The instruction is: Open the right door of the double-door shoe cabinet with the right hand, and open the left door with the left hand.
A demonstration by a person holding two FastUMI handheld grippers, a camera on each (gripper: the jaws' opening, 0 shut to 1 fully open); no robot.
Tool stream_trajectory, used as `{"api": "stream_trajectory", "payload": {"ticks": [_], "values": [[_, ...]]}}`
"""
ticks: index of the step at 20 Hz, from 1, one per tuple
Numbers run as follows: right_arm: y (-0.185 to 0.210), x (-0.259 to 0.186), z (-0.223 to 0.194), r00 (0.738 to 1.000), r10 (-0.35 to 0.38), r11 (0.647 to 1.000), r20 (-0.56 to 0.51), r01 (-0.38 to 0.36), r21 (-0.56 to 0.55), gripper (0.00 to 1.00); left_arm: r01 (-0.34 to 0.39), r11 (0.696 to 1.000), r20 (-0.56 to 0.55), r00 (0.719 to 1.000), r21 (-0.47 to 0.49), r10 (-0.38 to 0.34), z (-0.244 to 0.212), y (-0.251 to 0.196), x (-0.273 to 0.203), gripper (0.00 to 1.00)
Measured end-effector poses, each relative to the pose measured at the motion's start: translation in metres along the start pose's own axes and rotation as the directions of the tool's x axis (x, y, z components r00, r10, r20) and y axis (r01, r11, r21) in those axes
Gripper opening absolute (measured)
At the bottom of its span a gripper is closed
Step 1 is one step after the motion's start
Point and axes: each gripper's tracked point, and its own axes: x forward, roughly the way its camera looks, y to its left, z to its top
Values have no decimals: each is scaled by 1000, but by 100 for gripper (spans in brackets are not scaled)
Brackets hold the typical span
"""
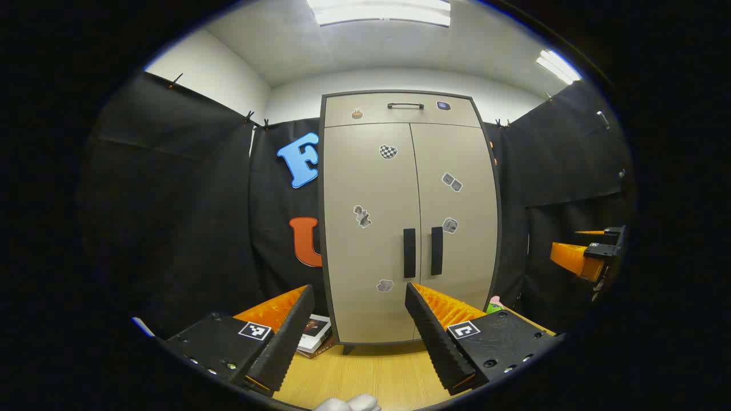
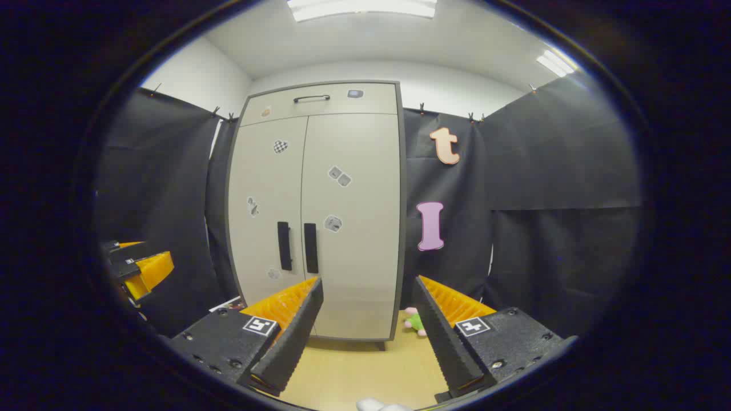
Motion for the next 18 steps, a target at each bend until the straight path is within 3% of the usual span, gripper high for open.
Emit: {"api": "stream_trajectory", "payload": {"ticks": [18], "values": [[0,9,-9,1000,-11,1000,-20,11,0,99,-6,1000,1,1000,4,6,2,-2,-6,96]]}}
